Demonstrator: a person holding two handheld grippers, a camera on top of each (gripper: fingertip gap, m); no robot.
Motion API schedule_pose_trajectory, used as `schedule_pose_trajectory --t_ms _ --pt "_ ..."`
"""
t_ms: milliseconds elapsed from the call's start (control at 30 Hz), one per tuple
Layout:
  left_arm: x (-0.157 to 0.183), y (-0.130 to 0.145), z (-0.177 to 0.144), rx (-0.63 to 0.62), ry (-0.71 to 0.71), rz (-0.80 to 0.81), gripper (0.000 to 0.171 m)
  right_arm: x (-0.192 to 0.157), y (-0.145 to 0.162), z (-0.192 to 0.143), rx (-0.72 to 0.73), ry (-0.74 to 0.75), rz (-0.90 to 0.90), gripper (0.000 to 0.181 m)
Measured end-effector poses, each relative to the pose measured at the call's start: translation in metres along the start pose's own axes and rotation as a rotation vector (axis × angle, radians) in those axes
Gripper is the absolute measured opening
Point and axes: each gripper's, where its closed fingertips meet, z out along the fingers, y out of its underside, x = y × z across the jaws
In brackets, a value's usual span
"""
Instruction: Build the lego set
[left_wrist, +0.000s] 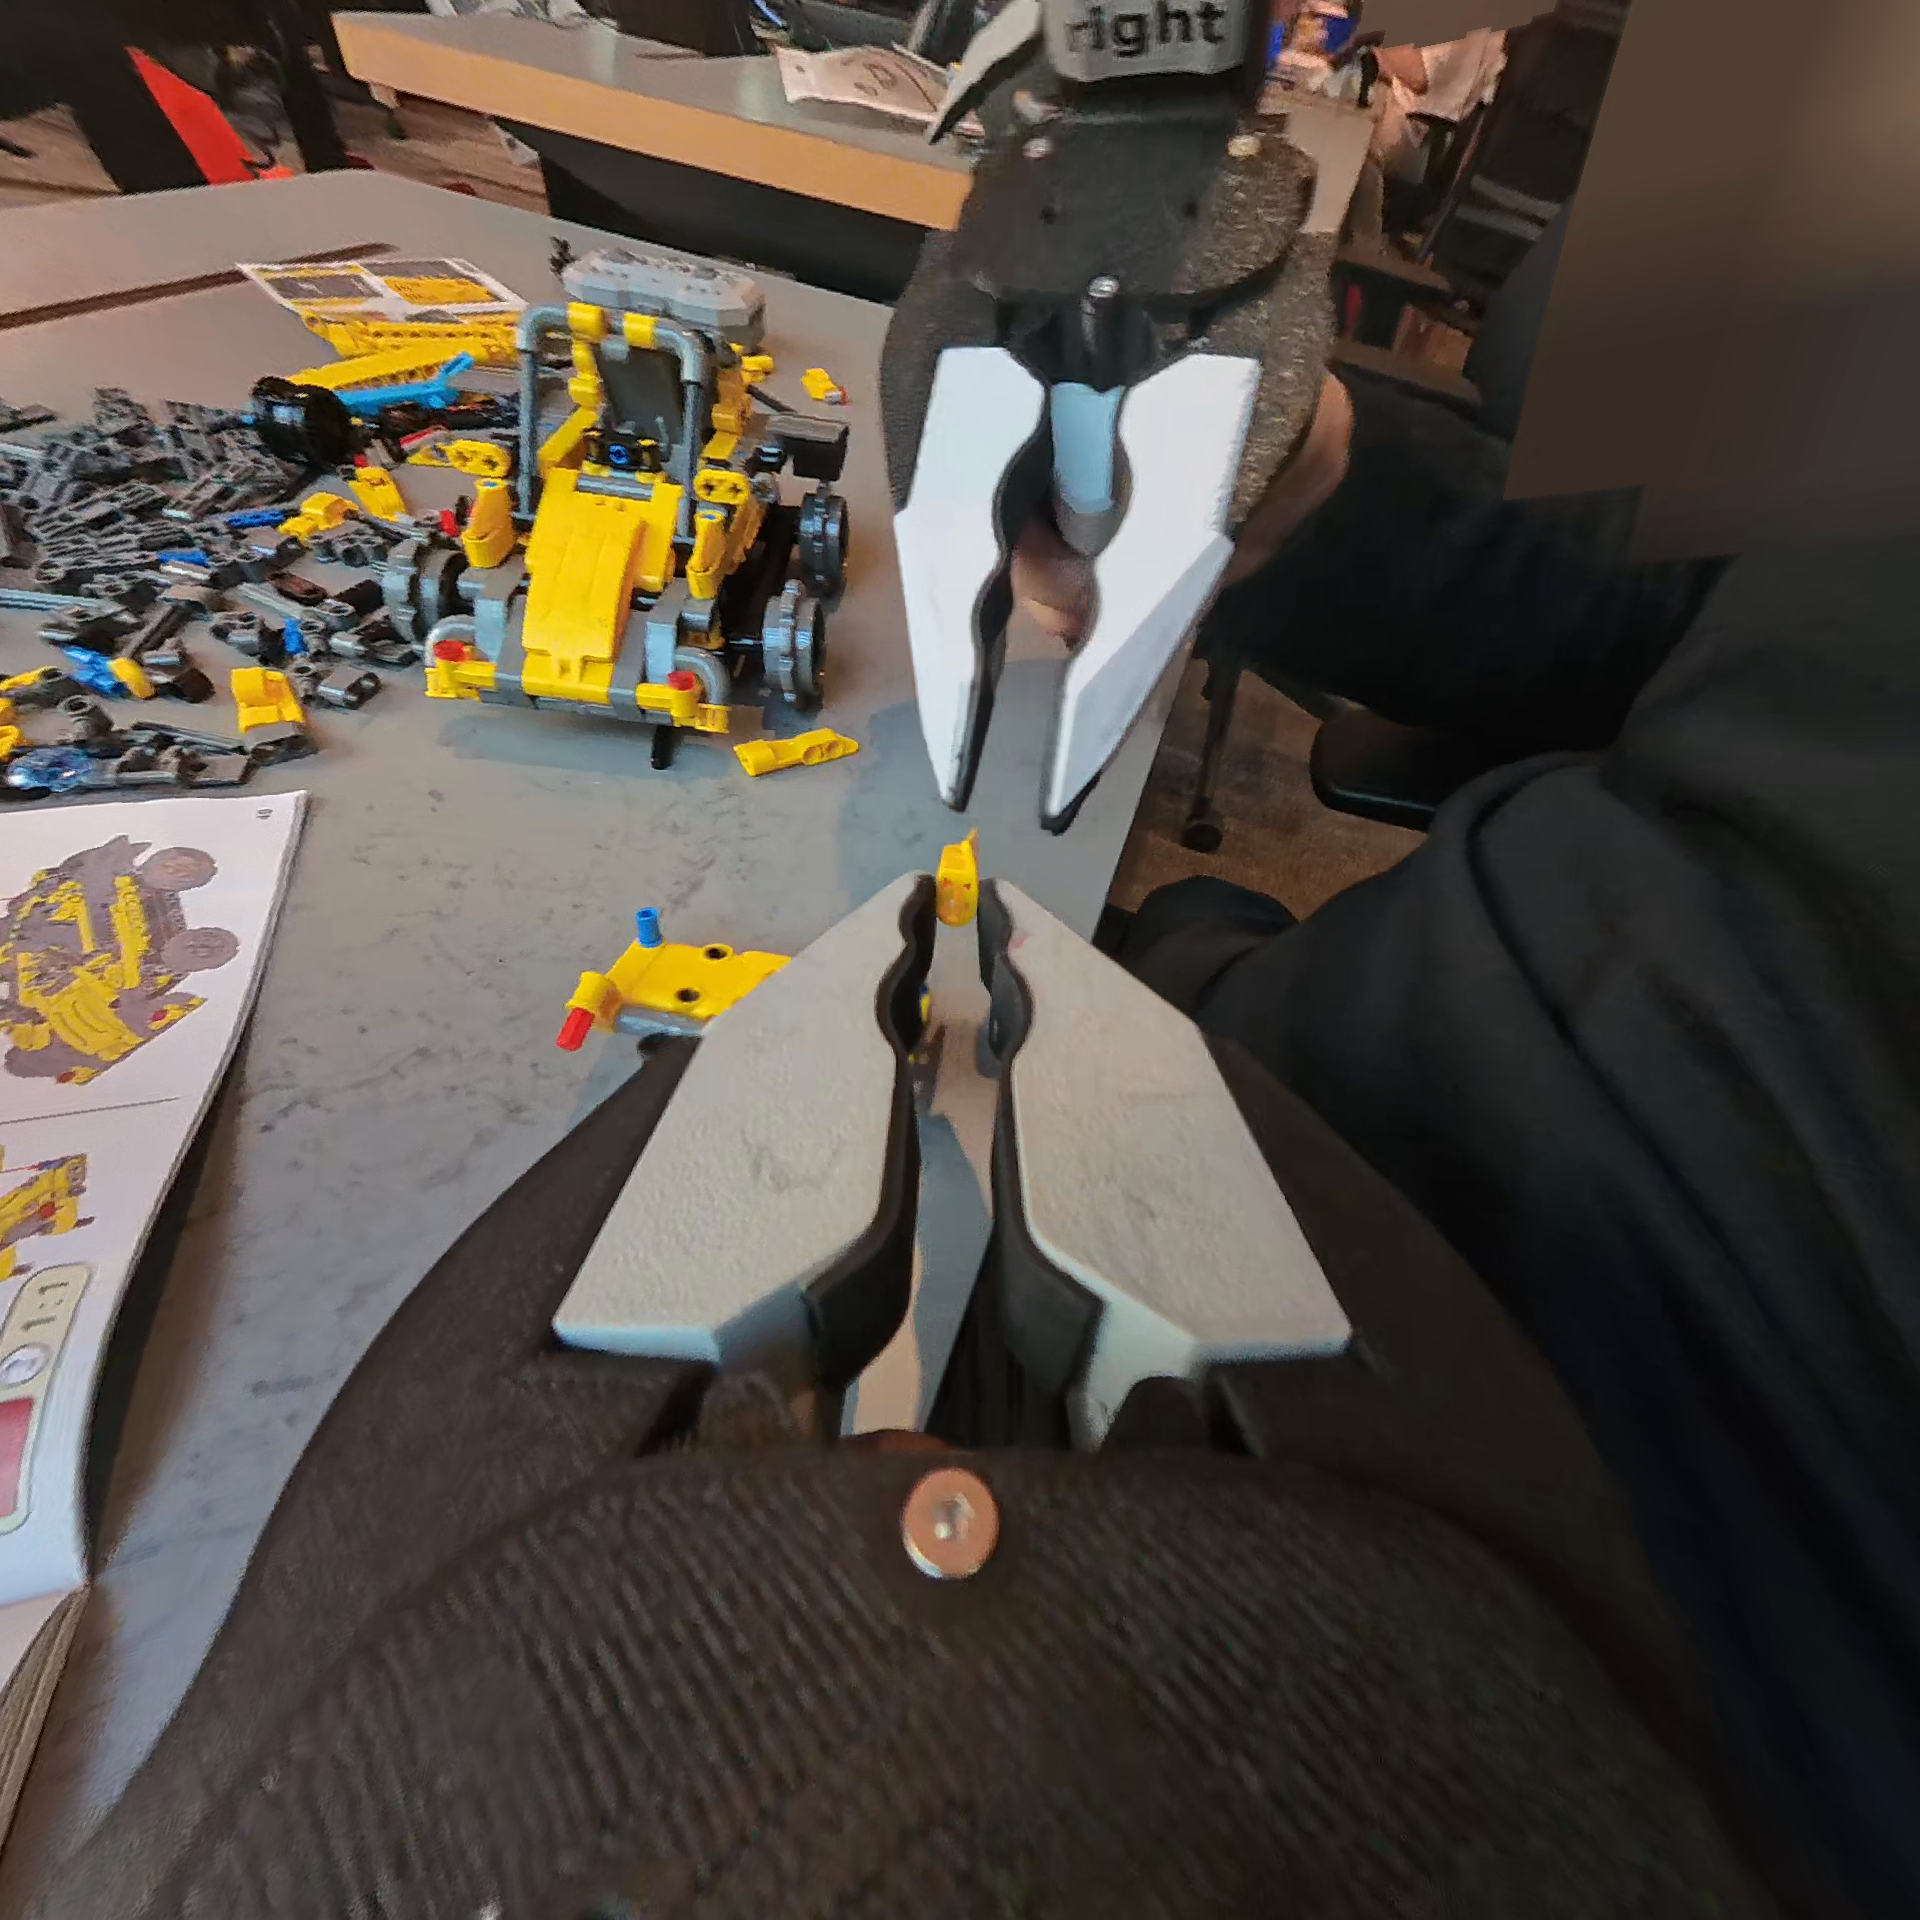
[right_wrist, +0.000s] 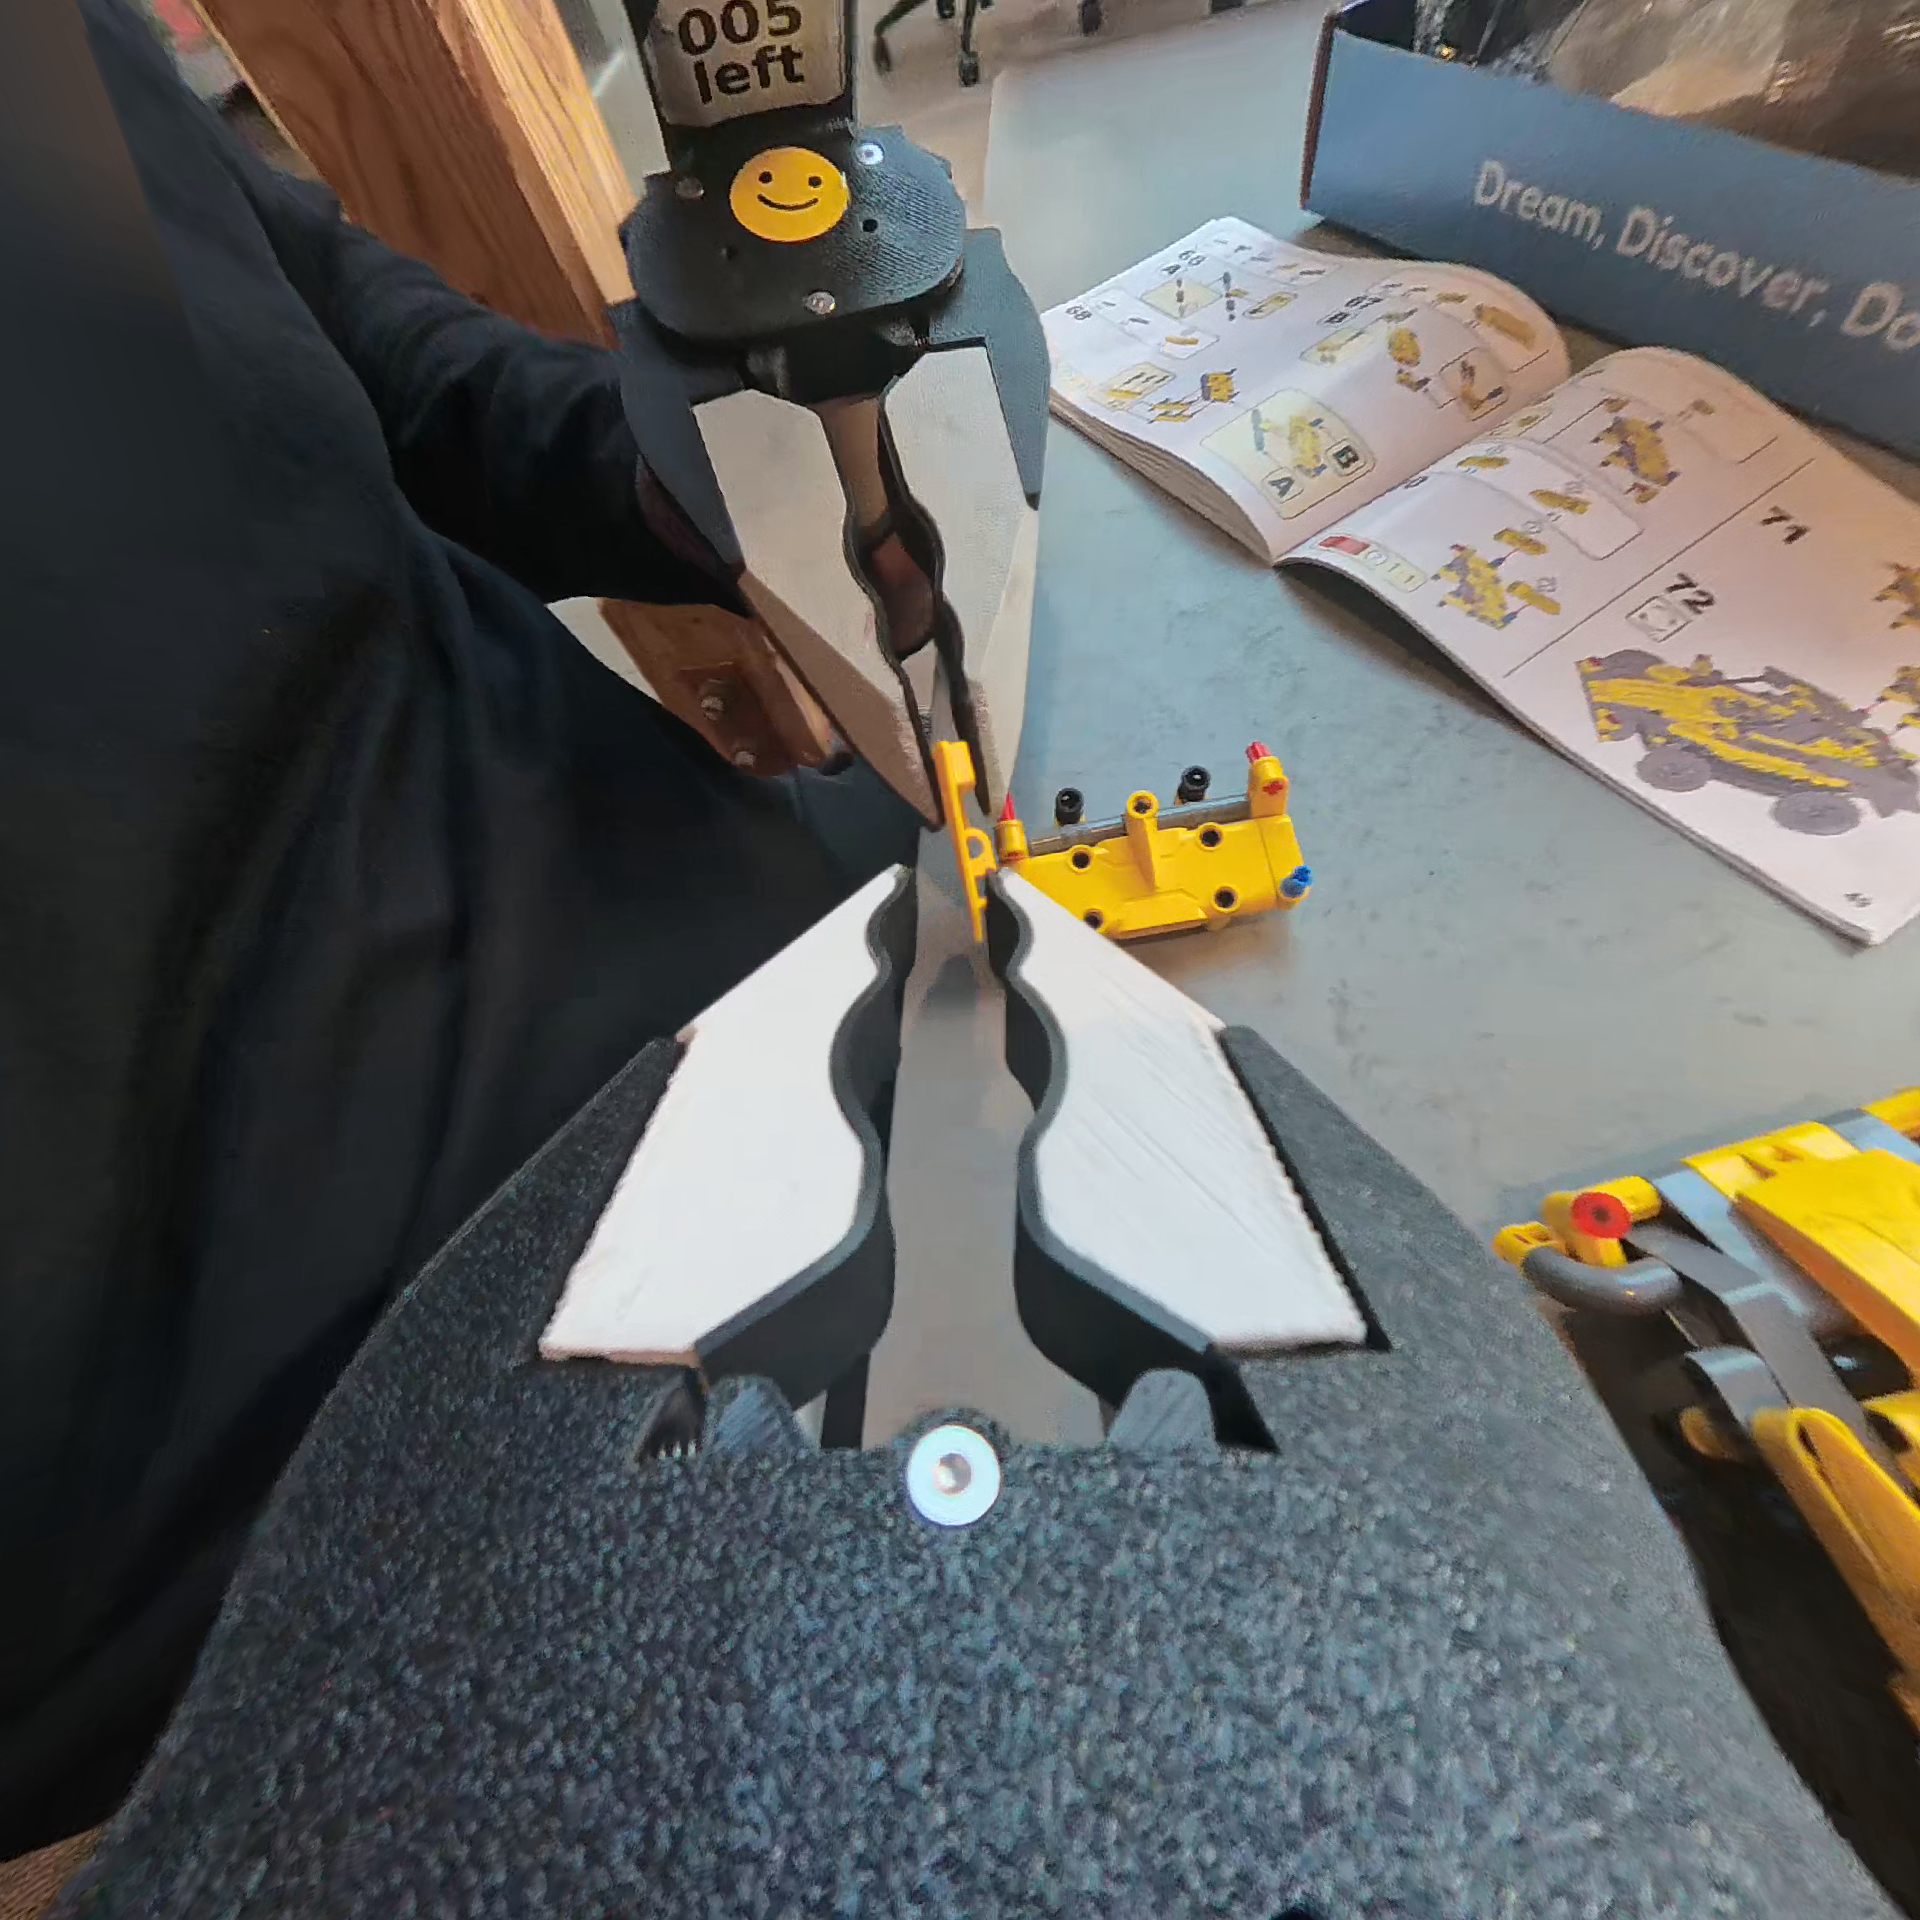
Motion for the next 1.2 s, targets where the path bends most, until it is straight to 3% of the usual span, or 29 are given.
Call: schedule_pose_trajectory --t_ms 67,267,400,700,867,967,1200 --pt "-0.007 0.0 -0.002 0.006 -0.035 -0.018 0.004 0.003 0.001 -0.001 -0.01 0.03 -0.004 0.021" --pt "-0.002 -0.006 -0.004 0.069 0.016 -0.088 0.004 0.011 0.001 -0.002 0.014 0.058 0.014 0.022" --pt "-0.002 -0.004 -0.002 0.065 0.011 -0.073 0.004 0.006 -0.005 0.003 0.044 0.039 -0.015 0.001" --pt "-0.003 -0.008 -0.007 0.093 0.012 -0.065 0.004 0.007 -0.011 0.005 0.057 0.025 -0.022 0.0" --pt "0.002 -0.008 -0.011 0.081 -0.023 0.144 0.004 0.002 -0.013 0.004 0.045 0.074 -0.151 0.0" --pt "0.01 -0.013 -0.015 0.11 -0.043 0.317 0.004 -0.001 -0.012 0.002 0.03 0.089 -0.194 0.015" --pt "0.013 -0.018 -0.019 0.157 -0.021 0.32 0.004 -0.009 -0.018 0.004 0.027 0.127 -0.296 0.013"
